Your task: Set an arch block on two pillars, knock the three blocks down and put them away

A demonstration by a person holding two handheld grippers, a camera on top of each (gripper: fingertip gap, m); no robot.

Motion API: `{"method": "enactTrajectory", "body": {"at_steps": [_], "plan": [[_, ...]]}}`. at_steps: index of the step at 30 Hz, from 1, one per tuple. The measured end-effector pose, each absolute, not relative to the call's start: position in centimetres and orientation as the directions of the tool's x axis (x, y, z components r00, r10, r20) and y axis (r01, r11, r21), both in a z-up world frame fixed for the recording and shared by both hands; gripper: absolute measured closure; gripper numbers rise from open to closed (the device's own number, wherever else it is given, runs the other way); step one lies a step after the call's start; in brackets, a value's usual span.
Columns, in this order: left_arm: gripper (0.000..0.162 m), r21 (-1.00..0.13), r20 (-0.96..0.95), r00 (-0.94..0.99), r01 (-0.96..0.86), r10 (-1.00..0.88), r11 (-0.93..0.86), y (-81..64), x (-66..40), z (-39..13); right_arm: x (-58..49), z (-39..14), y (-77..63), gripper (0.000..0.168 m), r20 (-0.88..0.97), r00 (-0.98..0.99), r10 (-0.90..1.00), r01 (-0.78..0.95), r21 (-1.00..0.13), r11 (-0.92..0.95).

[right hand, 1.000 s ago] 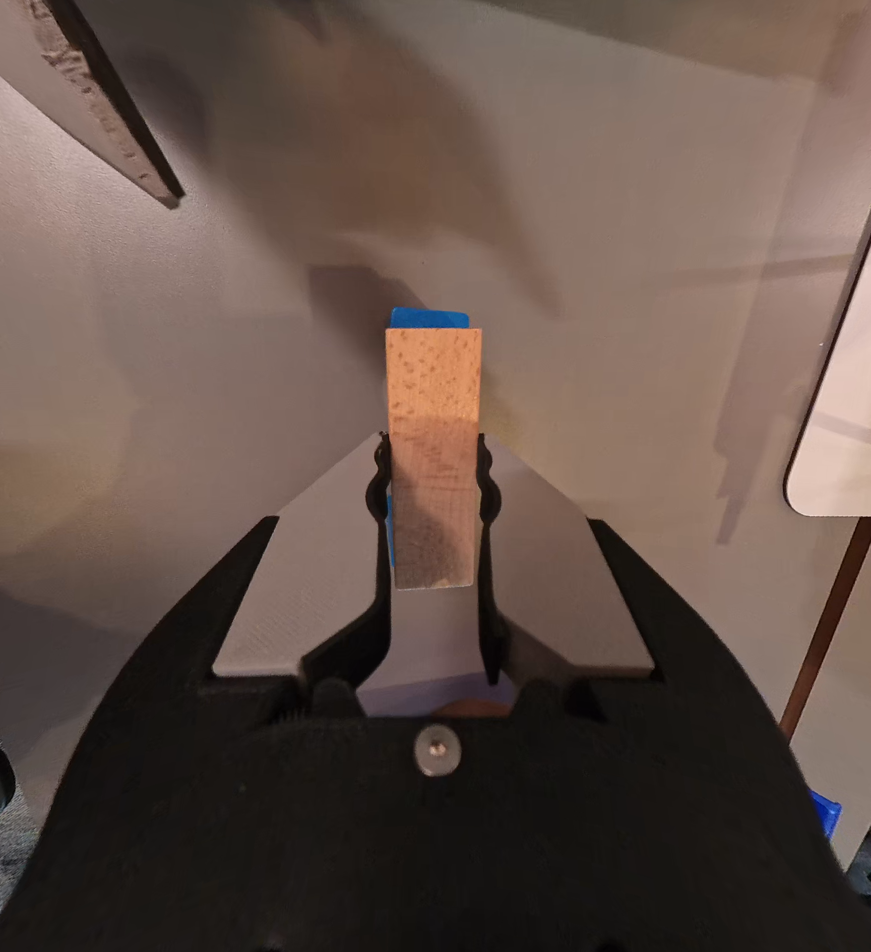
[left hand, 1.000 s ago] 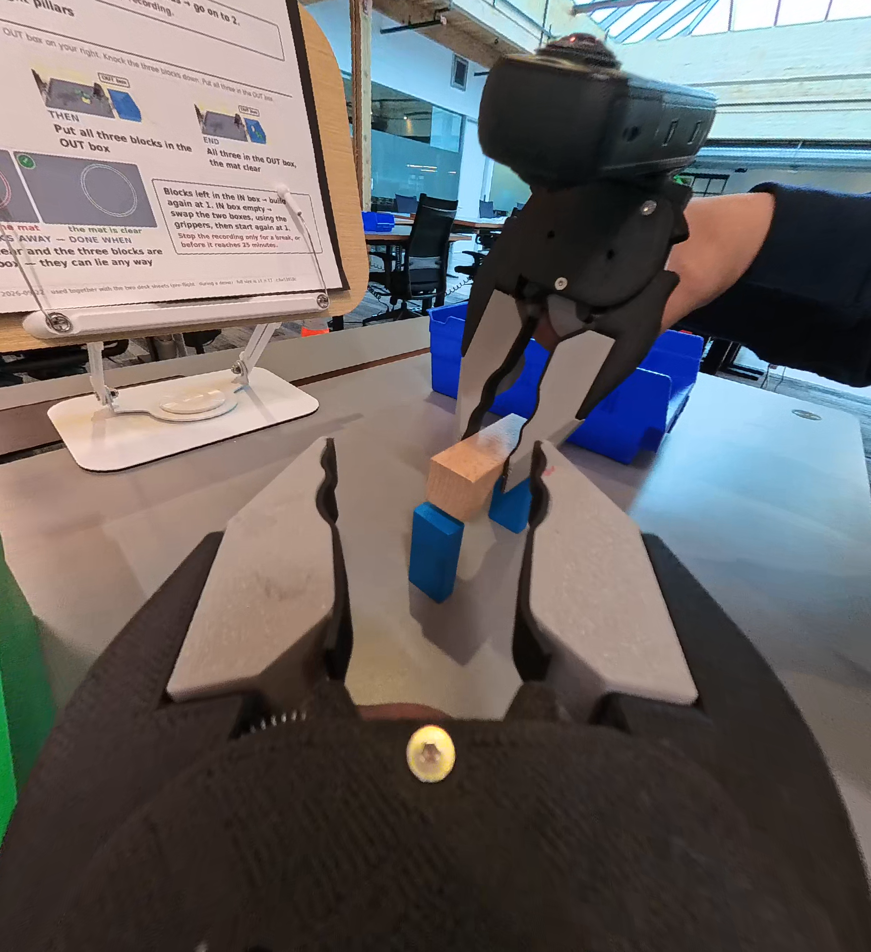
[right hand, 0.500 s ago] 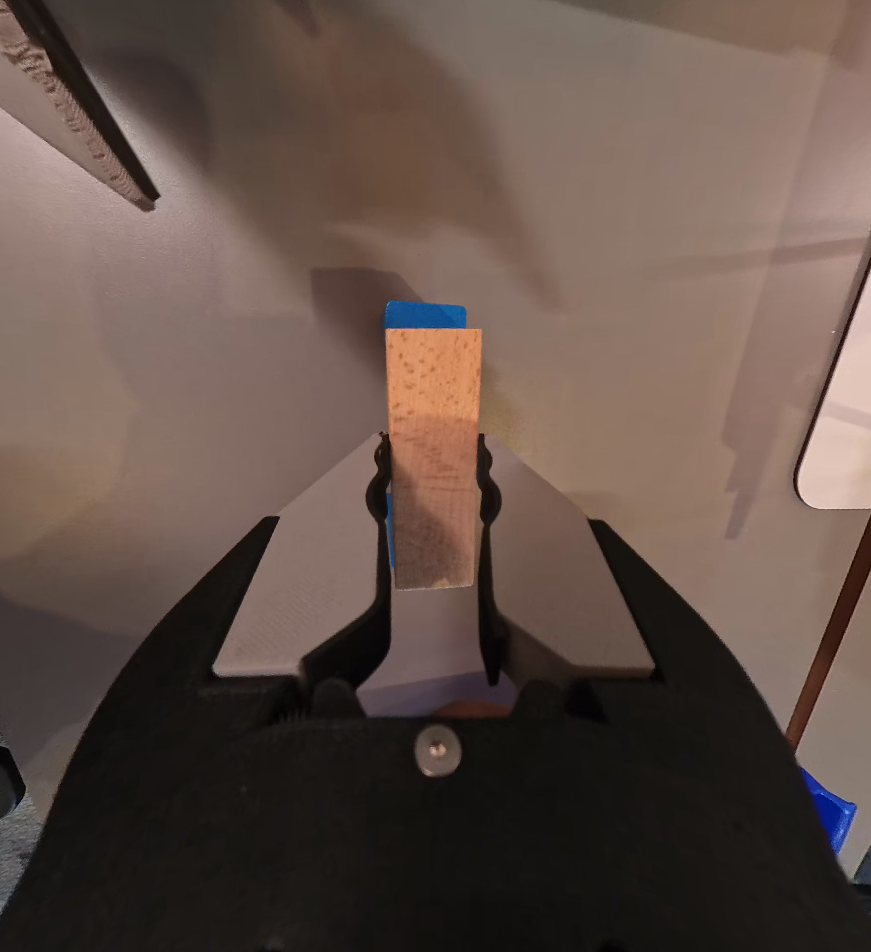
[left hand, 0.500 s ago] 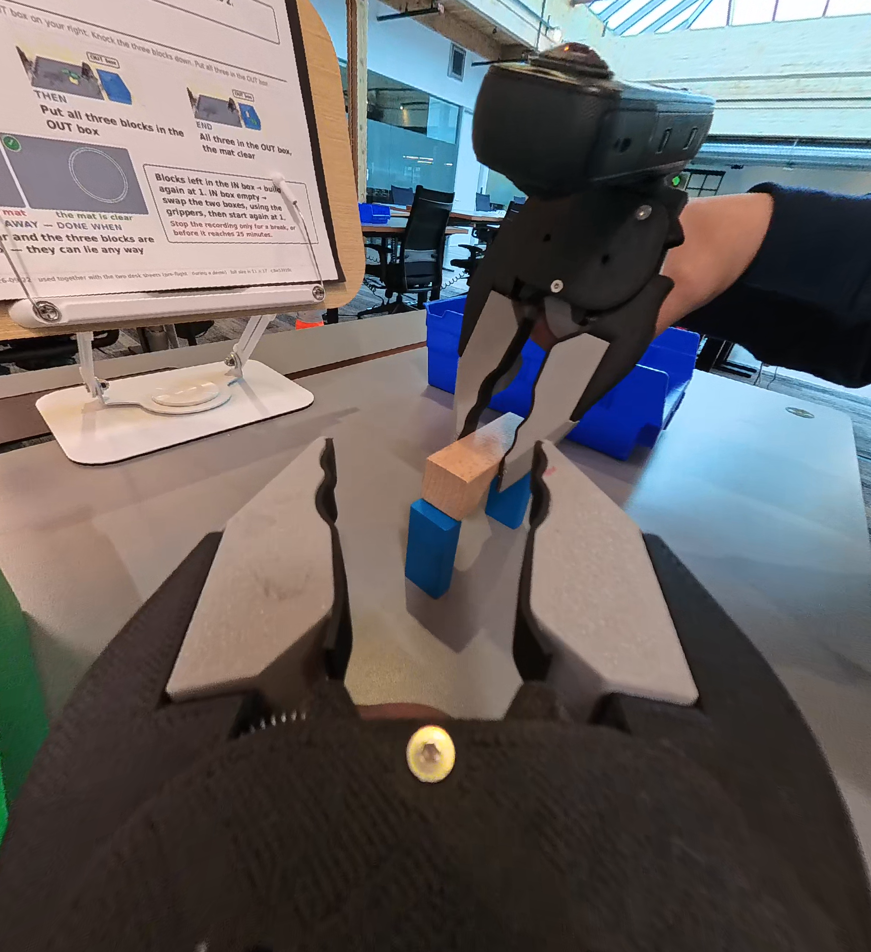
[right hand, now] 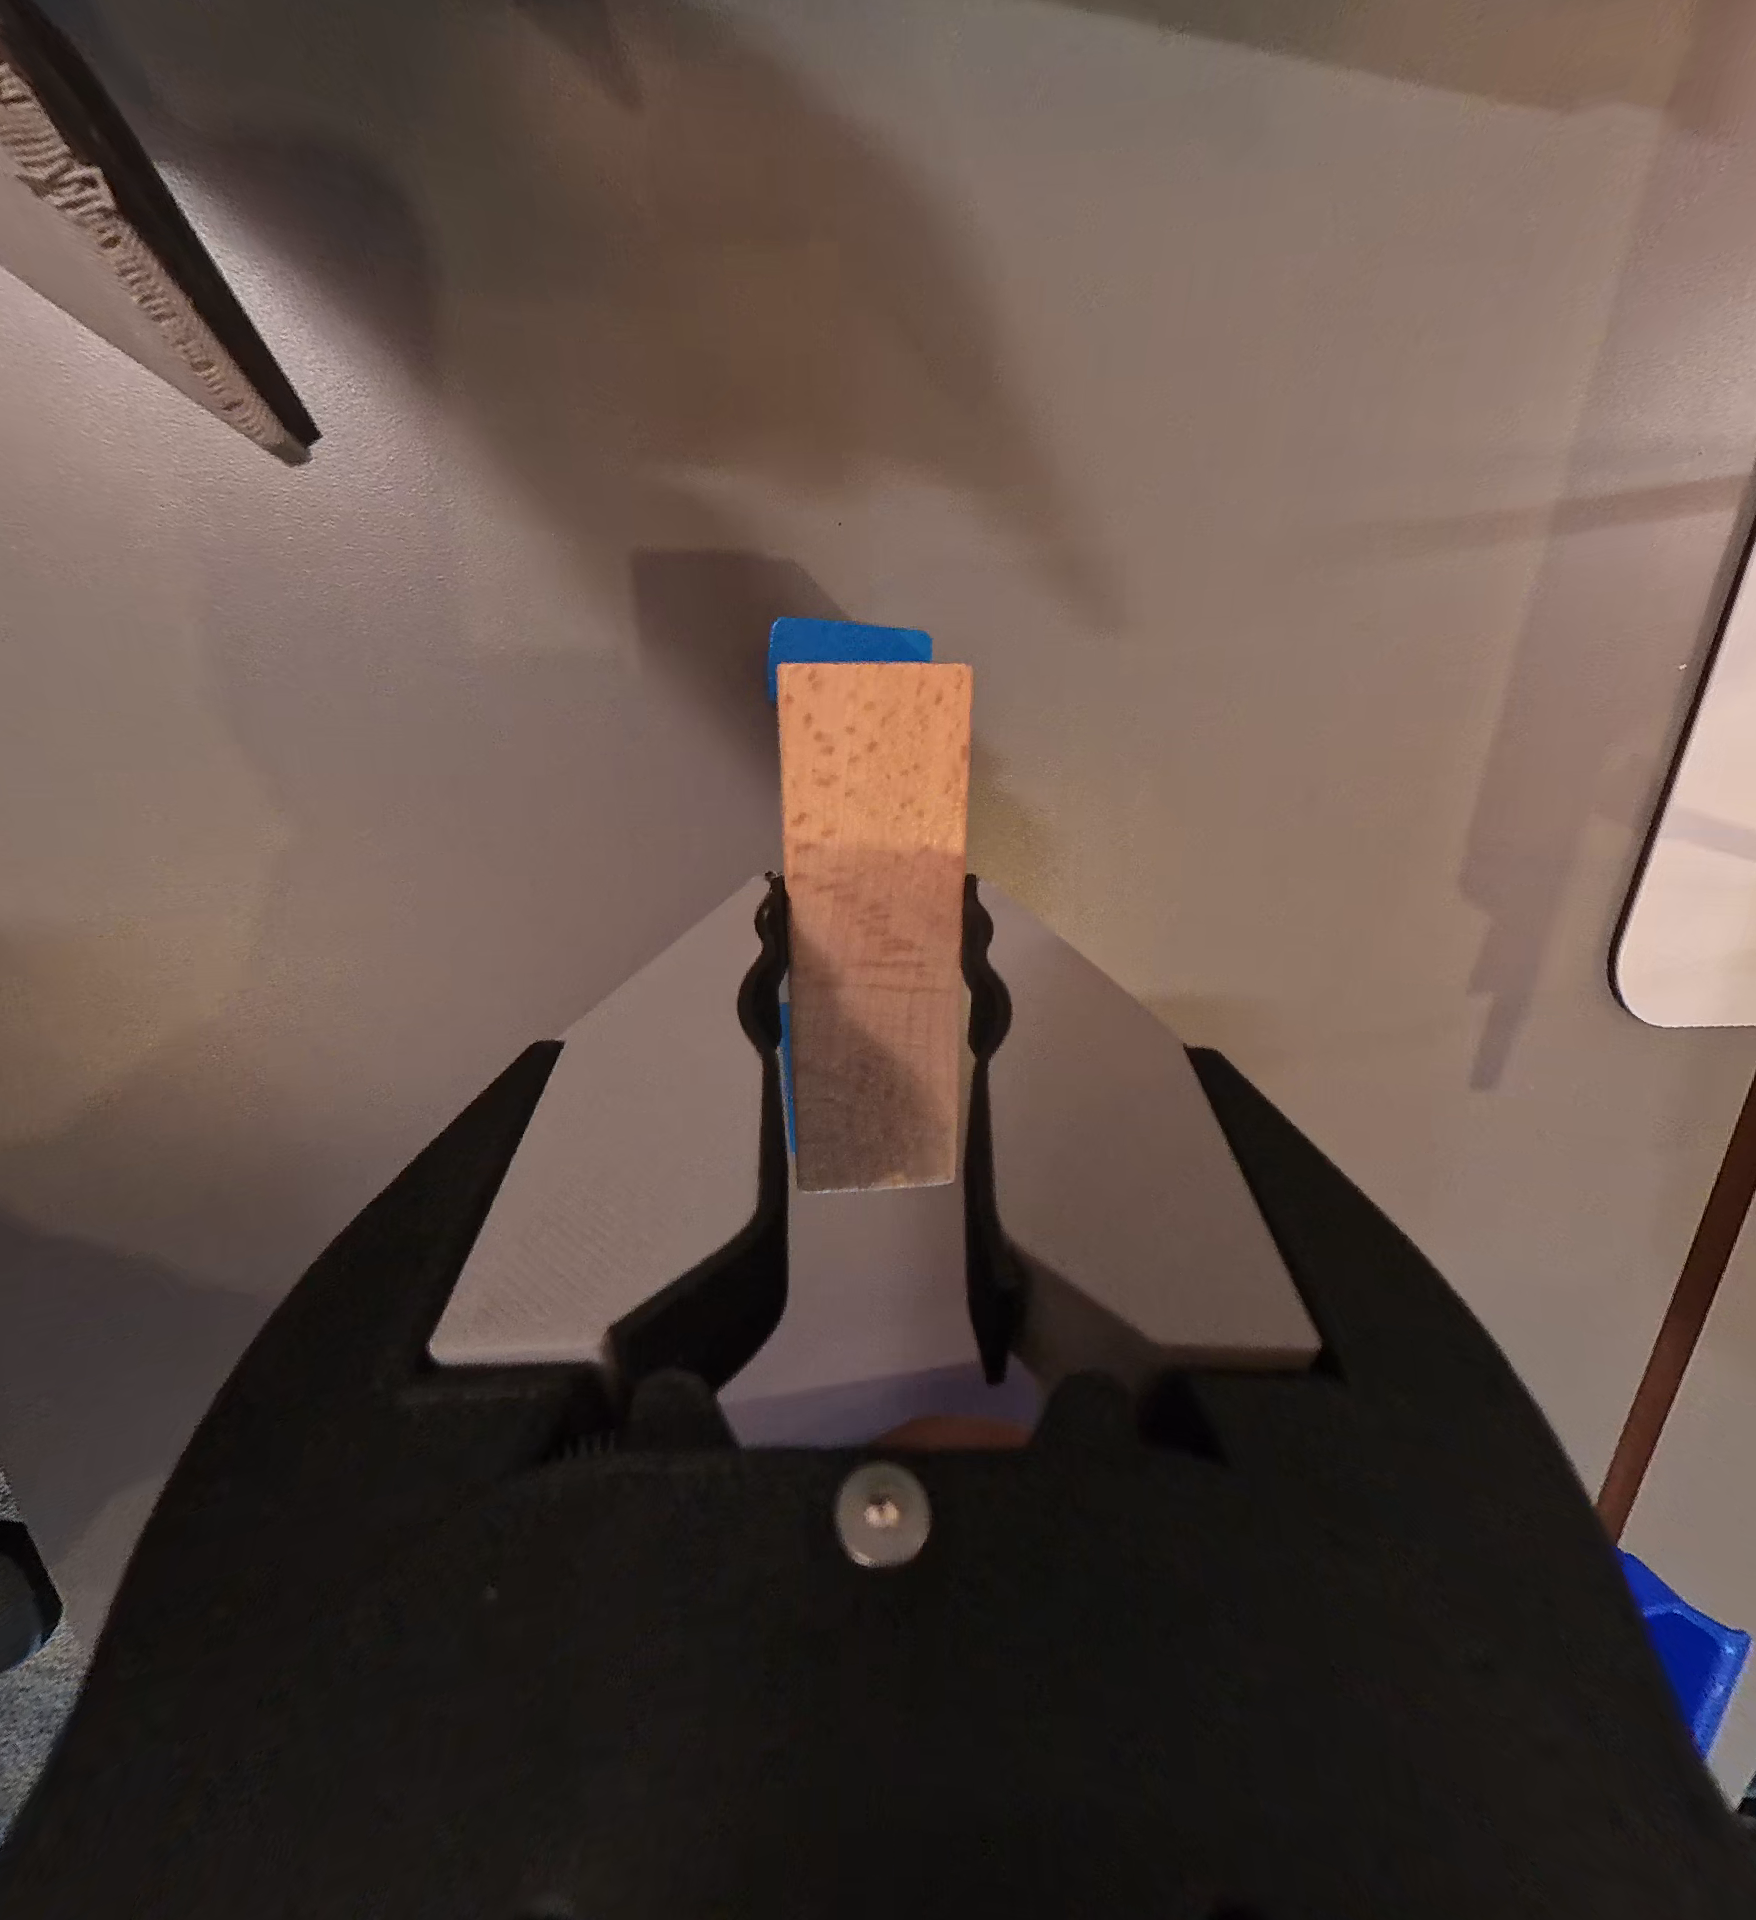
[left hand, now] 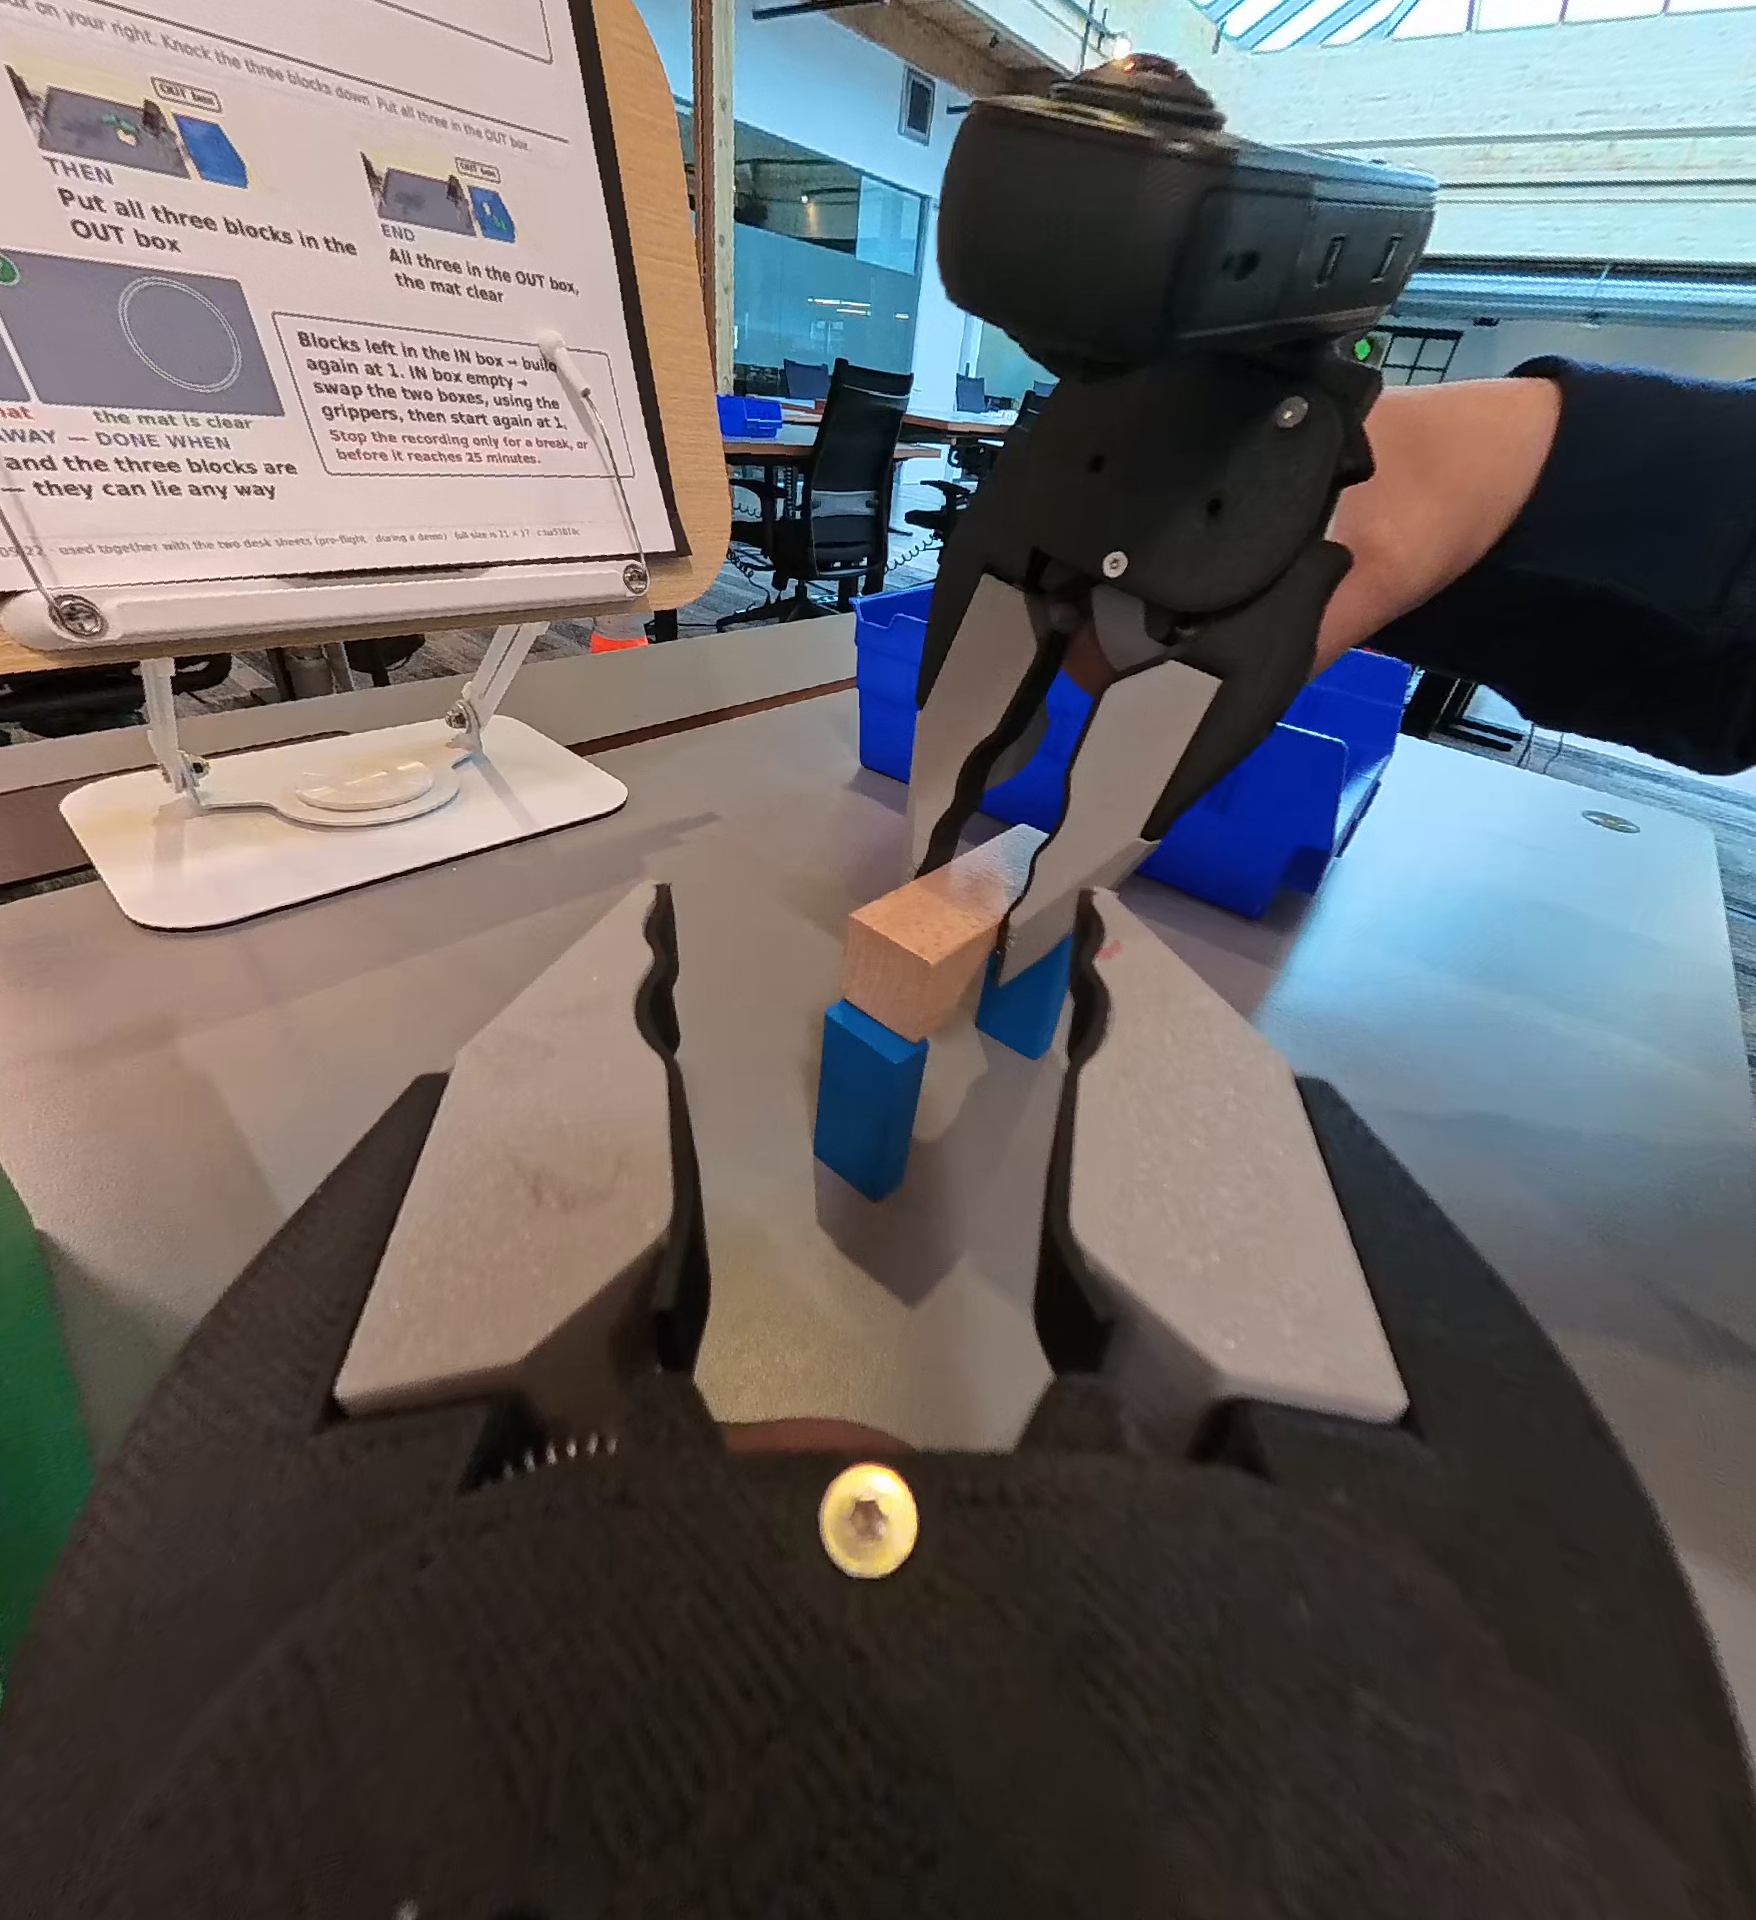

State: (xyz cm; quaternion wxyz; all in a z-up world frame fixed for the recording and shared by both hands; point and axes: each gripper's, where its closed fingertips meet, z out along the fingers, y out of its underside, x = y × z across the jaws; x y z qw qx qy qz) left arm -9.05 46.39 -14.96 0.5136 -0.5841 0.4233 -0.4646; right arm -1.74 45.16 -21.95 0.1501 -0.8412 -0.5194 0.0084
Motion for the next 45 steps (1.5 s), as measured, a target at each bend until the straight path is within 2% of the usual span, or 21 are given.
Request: {"method": "enactTrajectory", "body": {"at_steps": [10, 17, 20, 23, 26, 28, 32, 35, 40, 45], "plan": [[0.087, -0.993, 0.108, 0.213, -0.023, -0.971, -0.116, 46.5, -9.0, -15.1, -1.7, -21.9, 45.2, 0.137, 0.138, 0.473, 0.870, 0.865, -0.261, -0.429], [0.087, -0.992, 0.107, 0.212, -0.036, -0.971, -0.117, 46.5, -9.0, -15.4, -1.6, -20.8, 45.4, 0.130, 0.156, 0.484, 0.861, 0.855, -0.294, -0.428], [0.088, -0.991, 0.106, 0.210, -0.053, -0.972, -0.119, 46.4, -8.9, -15.7, -1.7, -18.9, 45.3, 0.129, 0.179, 0.508, 0.842, 0.829, -0.365, -0.423], [0.091, -0.990, 0.100, 0.208, -0.073, -0.973, -0.118, 46.4, -8.9, -16.0, -2.5, -15.8, 44.1, 0.132, 0.214, 0.548, 0.809, 0.767, -0.514, -0.384], [0.099, -0.988, 0.090, 0.215, -0.101, -0.972, -0.114, 46.5, -8.8, -16.6, -2.8, -13.4, 42.0, 0.140, 0.251, 0.604, 0.757, 0.672, -0.671, -0.314], [0.114, -0.981, 0.081, 0.246, -0.150, -0.966, -0.120, 47.0, -8.8, -17.6, -2.6, -13.1, 40.9, 0.143, 0.252, 0.664, 0.704, 0.590, -0.755, -0.286], [0.149, -0.950, 0.035, 0.296, -0.286, -0.955, -0.123, 47.9, -8.6, -20.5, -1.2, -15.5, 39.5, 0.150, 0.229, 0.770, 0.595, 0.446, -0.861, -0.246], [0.162, -0.910, 0.000, 0.284, -0.398, -0.959, -0.118, 47.8, -8.0, -23.0, 0.4, -18.3, 39.1, 0.155, 0.161, 0.829, 0.536, 0.344, -0.902, -0.260], [0.162, -0.865, 0.064, 0.265, -0.466, -0.962, -0.186, 47.4, -6.7, -24.7, 4.4, -20.1, 39.3, 0.154, 0.166, 0.902, 0.398, 0.271, -0.936, -0.224], [0.162, -0.830, 0.162, 0.249, -0.489, -0.955, -0.269, 47.0, -6.1, -25.5, 5.7, -21.8, 39.1, 0.149, 0.062, 0.919, 0.390, 0.182, -0.943, -0.279]]}}
